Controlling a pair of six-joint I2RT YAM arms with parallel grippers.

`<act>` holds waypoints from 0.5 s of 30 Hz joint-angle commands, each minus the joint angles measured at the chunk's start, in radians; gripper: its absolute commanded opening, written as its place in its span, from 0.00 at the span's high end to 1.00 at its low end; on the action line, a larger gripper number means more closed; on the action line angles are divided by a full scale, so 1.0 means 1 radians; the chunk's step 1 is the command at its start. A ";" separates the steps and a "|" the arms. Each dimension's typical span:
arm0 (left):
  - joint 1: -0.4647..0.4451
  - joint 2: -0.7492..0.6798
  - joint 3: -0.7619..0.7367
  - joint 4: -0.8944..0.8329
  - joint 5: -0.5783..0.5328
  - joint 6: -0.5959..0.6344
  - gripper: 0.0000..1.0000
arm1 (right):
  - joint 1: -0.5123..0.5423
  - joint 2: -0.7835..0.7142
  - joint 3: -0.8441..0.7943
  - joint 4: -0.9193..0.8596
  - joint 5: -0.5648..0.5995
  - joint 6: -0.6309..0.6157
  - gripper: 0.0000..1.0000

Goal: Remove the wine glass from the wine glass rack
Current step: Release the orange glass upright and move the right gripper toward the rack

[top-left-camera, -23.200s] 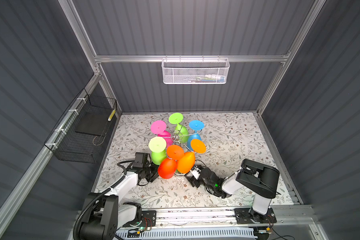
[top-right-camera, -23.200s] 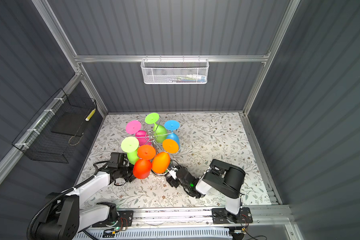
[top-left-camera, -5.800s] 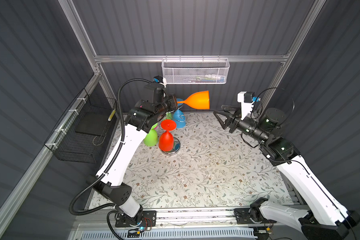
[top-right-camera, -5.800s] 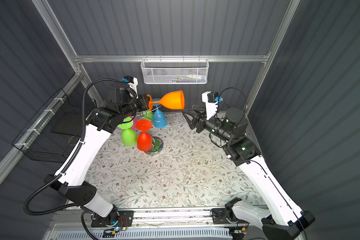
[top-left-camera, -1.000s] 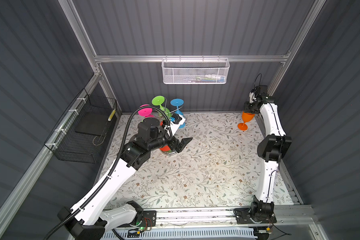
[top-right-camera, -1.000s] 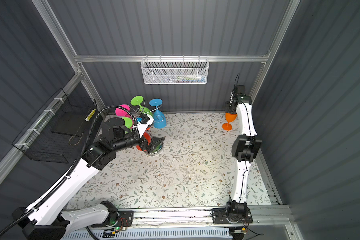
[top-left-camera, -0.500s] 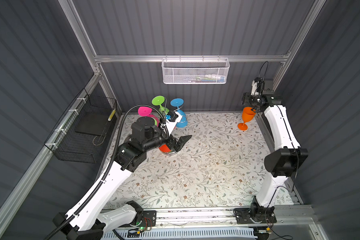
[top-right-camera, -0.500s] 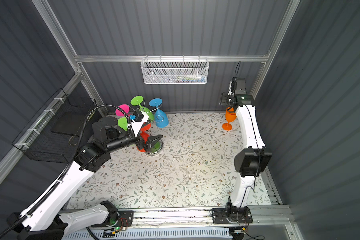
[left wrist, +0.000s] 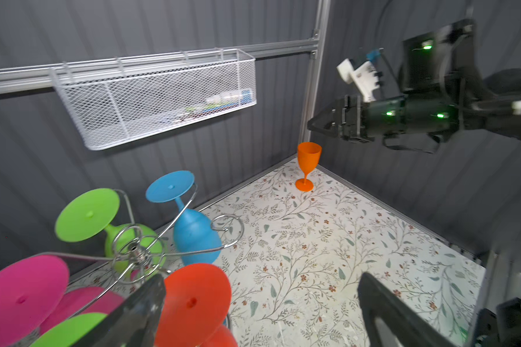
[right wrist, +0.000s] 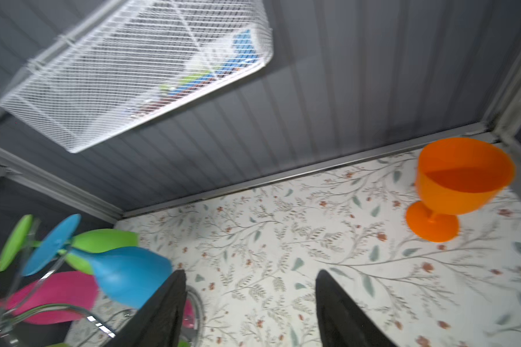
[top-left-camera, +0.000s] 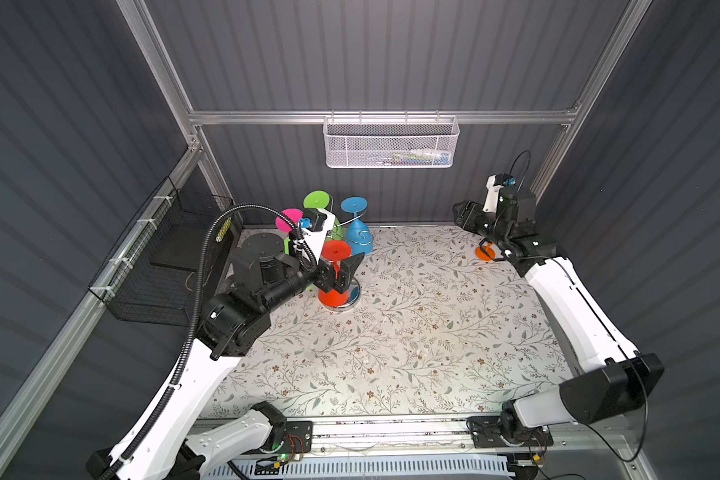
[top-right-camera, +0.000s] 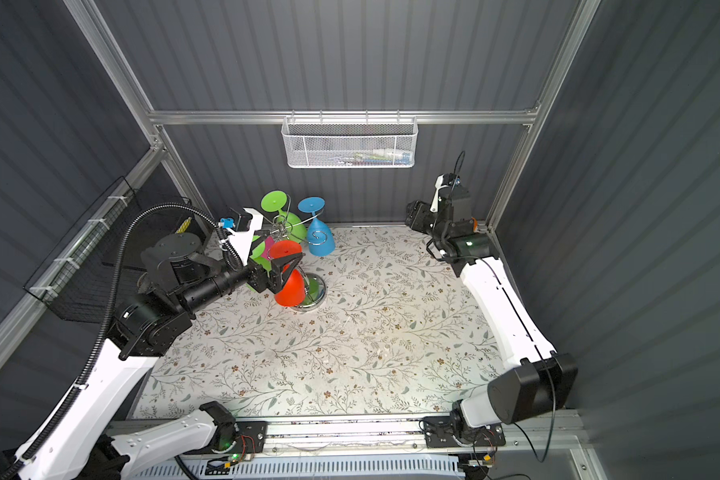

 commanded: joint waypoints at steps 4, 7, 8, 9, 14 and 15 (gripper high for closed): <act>-0.004 0.001 -0.010 -0.041 -0.281 0.037 0.00 | 0.077 -0.083 -0.116 0.213 -0.122 0.298 0.35; 0.015 0.009 -0.034 -0.010 -0.321 0.039 0.00 | 0.115 -0.078 -0.152 0.279 -0.182 0.406 0.38; 0.040 0.004 -0.042 0.004 -0.300 0.032 0.00 | 0.129 -0.073 -0.156 0.298 -0.198 0.429 0.38; 0.061 0.000 -0.043 0.013 -0.284 0.027 0.00 | 0.146 -0.066 -0.152 0.307 -0.213 0.444 0.39; 0.115 -0.016 -0.128 0.071 -0.333 0.036 0.00 | 0.229 -0.029 -0.135 0.314 -0.215 0.488 0.41; 0.131 -0.021 -0.142 0.080 -0.339 0.033 0.00 | 0.245 -0.014 -0.130 0.317 -0.225 0.501 0.42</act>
